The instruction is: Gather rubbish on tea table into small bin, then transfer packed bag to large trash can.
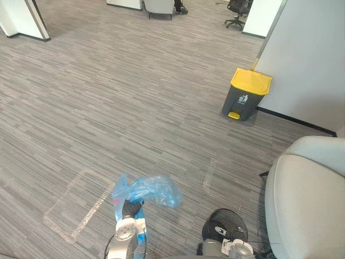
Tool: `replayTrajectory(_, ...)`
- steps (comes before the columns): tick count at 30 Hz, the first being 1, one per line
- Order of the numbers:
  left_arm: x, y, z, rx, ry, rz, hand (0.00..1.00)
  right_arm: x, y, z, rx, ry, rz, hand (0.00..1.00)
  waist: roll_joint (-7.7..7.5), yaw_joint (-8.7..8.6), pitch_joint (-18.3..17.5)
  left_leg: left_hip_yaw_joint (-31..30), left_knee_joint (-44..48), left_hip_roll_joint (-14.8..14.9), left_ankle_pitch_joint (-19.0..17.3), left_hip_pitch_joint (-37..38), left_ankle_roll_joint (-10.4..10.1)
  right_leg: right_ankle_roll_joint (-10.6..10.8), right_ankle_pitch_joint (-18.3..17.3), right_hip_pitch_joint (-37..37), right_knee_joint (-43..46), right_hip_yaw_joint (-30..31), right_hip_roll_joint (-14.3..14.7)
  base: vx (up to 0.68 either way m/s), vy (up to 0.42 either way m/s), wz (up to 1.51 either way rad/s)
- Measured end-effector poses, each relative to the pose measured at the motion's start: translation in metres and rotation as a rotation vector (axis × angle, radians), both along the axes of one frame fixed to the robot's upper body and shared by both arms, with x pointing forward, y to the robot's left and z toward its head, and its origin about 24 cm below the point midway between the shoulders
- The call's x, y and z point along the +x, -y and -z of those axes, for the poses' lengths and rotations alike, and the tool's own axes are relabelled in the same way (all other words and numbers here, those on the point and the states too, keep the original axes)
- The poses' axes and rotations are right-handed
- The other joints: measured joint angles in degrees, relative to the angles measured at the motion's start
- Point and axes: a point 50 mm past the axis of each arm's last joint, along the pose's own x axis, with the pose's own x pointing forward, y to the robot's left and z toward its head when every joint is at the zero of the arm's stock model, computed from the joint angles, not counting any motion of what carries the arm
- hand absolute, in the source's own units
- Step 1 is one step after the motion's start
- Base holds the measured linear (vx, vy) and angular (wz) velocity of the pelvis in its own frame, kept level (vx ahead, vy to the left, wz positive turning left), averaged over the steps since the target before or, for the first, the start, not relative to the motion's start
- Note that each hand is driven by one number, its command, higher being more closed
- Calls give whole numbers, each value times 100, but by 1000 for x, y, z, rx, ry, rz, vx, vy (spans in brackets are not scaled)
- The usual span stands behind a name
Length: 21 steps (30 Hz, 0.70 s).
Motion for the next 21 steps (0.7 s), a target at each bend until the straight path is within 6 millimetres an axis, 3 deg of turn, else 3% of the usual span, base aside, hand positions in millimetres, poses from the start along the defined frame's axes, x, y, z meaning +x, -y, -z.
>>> replayTrajectory(2,-3,2,3,-12,-15,-6,100,-9,-2,3,7,-27,1,0,-155,-1,-62,-162,143,-158,-283,130,-151,-259,327,217,-976,165,49,312,-93,44)
replayTrajectory(4,-6,17,6,-52,-32,11,100,-10,11,2,-30,-35,4,0,228,0,-208,-285,706,159,-447,-10,-240,-216,103,482,-1093,-95,206,497,-133,48)
replayTrajectory(7,0,23,3,-74,-9,35,100,-7,9,2,-34,-36,-3,0,384,-5,-86,-471,3229,763,-299,-913,-190,-307,32,1253,-1676,-306,519,397,-108,27)
replayTrajectory(8,-2,21,4,-77,-15,27,100,-3,4,2,-26,-30,-18,0,362,85,-82,-453,4056,988,-332,-1203,-158,-409,-11,1531,-1815,-208,617,397,-12,-50)
replayTrajectory(9,-3,20,4,-81,-16,25,100,0,0,1,-23,-24,-35,0,313,129,-74,-431,4266,1027,-380,-1377,-92,-427,-21,1703,-1907,-113,636,392,23,-68)
replayTrajectory(11,1,20,0,-88,9,28,100,7,-5,-1,-14,-8,-51,0,211,170,-33,-346,4018,1000,-500,-1733,98,-426,-21,1981,-2130,178,616,390,66,-73)
replayTrajectory(14,4,18,-4,-86,28,18,100,10,-8,-1,-9,0,-53,0,160,279,-27,-781,2877,680,-542,-2118,82,-378,-44,2119,-2194,682,482,317,201,-93)
replayTrajectory(15,2,17,-3,-86,22,12,100,6,-8,0,-7,-10,-46,0,139,284,-23,-1054,2256,469,-306,-2119,42,-223,-106,2191,-2175,823,388,315,287,-84)
replayTrajectory(16,0,18,-1,-86,13,11,100,2,-6,1,-8,-19,-34,0,220,284,-66,-1254,1689,372,150,-2042,28,-88,-162,2229,-2166,921,403,368,371,-77)
replayTrajectory(17,0,14,-1,-76,9,8,100,-3,-6,3,-3,-38,-32,0,102,299,-117,-1256,1741,245,321,-2016,-167,128,-293,2216,-2104,1150,279,321,309,-62)
replayTrajectory(19,3,8,-3,-51,19,-5,100,-4,-6,3,1,-36,-24,0,-20,242,-148,-922,1650,121,114,-1827,9,341,-180,2096,-1834,1323,39,301,305,-65)
replayTrajectory(21,2,6,-4,-40,22,-6,100,-1,-7,1,-3,-24,-35,0,-2,323,-106,-408,1464,120,-119,-1391,141,554,145,1371,-427,1450,-81,213,324,-107)
